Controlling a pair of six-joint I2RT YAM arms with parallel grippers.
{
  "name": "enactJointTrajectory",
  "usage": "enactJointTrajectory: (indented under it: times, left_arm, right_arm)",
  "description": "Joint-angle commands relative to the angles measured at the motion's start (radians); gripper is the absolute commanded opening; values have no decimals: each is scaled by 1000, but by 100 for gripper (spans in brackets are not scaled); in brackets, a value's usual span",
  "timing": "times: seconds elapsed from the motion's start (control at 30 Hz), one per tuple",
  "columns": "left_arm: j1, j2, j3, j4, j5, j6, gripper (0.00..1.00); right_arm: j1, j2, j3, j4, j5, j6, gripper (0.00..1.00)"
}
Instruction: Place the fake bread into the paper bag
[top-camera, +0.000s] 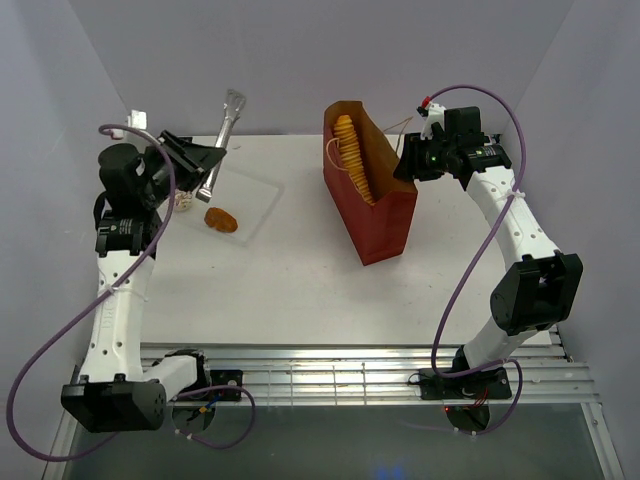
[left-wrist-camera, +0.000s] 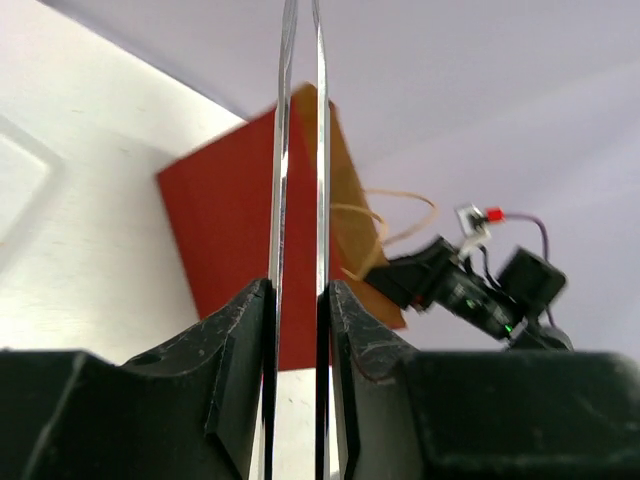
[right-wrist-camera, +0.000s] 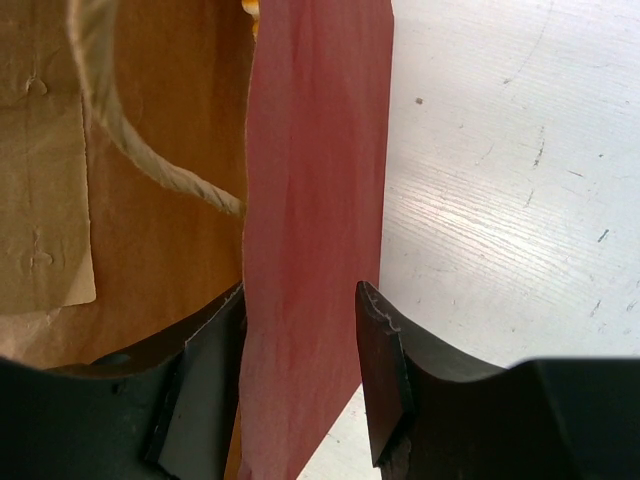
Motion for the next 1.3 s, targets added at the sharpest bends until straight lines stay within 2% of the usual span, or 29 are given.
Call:
enactJointTrajectory:
  times: [0.0,0.13,0.23,0.43,0.53,0.77,0.93,1.13,1.27]
  left_arm:
    - [141,-41,-67,-29,149,30,39]
    - [282,-60,-162,-18,197,34,39]
    - [339,-64,-230,-35,191,45,41]
    - [357,-75,-364,-99,97,71,42]
    - [372,-94,-446,-60,97,27,43]
    - [434,-77,-526,48,93,-65,44]
    - [490,-14,-570,152,168,-142,45]
    - [544,80,-688,376,290,-309,45]
    - [549,120,-713,453,306,-362,45]
  right_arm:
    - [4,-15,41,0,-9,-15,51]
    - [4,-10,39,0,-12,-18,51]
    - [4,-4,41,0,-14,-18,51]
    - [4,2,38,2,-17,-20,51]
    - [4,-3,30,7,-20,-21,51]
    - [4,-7,27,13,-28,-20,51]
    - [4,-9,24,14,-32,-18,51]
    - [4,-15,18,16,-32,-18,51]
    - [4,-16,16,19,-35,-18,51]
